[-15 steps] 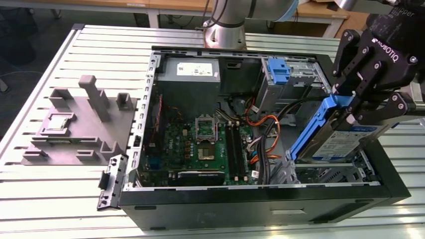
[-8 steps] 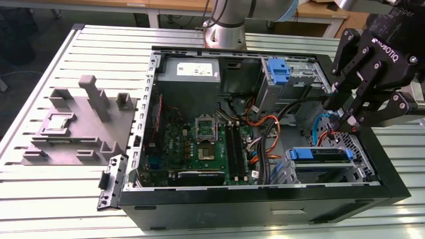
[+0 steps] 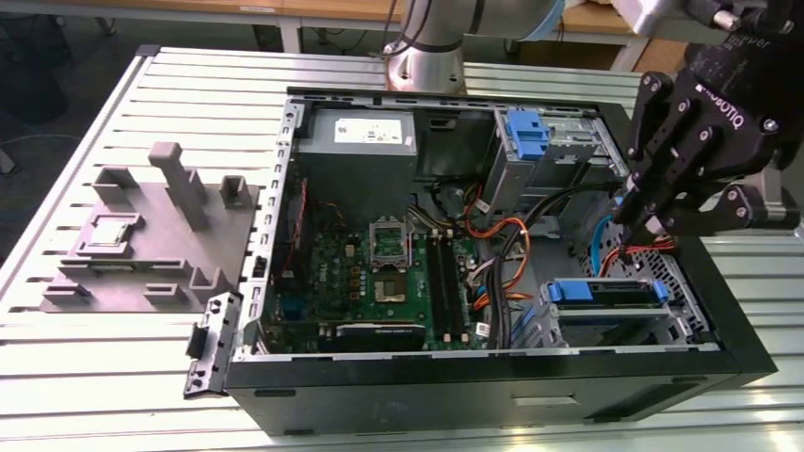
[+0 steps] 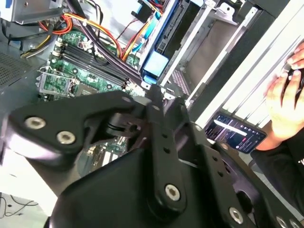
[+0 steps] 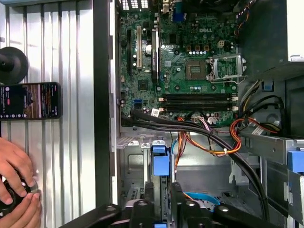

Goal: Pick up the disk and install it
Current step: 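Insert the disk into the insertion slot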

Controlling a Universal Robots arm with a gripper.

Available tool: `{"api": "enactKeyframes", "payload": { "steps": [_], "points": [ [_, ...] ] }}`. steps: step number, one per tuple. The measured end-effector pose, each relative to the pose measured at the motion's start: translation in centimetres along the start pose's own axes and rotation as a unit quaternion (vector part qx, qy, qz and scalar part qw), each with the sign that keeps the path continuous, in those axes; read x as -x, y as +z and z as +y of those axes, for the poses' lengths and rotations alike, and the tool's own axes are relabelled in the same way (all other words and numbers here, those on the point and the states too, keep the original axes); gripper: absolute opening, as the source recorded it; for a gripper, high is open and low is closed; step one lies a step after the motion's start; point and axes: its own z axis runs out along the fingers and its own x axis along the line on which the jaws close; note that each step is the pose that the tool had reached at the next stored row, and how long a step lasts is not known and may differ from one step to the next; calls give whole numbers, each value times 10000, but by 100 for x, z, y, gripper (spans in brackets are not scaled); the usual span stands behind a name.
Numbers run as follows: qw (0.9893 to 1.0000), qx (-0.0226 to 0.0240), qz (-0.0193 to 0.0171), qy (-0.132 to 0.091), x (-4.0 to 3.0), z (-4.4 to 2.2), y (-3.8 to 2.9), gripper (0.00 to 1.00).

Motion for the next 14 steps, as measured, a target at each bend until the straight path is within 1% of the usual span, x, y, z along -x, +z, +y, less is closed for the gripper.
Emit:
{"api": "enactKeyframes", "payload": {
  "steps": [3, 4, 5, 6, 12, 14],
  "points": [
    [10000, -11, 0, 0, 1, 0, 53, 18],
    [10000, -16, 1, 0, 1, -1, 71, 18],
    [10000, -20, 0, 1, 2, -1, 87, 12],
    [10000, -24, 1, 1, 2, -1, 105, 10],
    [10000, -59, 2, 1, 3, -2, 190, 10],
    [10000, -62, 2, 1, 4, -3, 218, 10]
  ]
}}
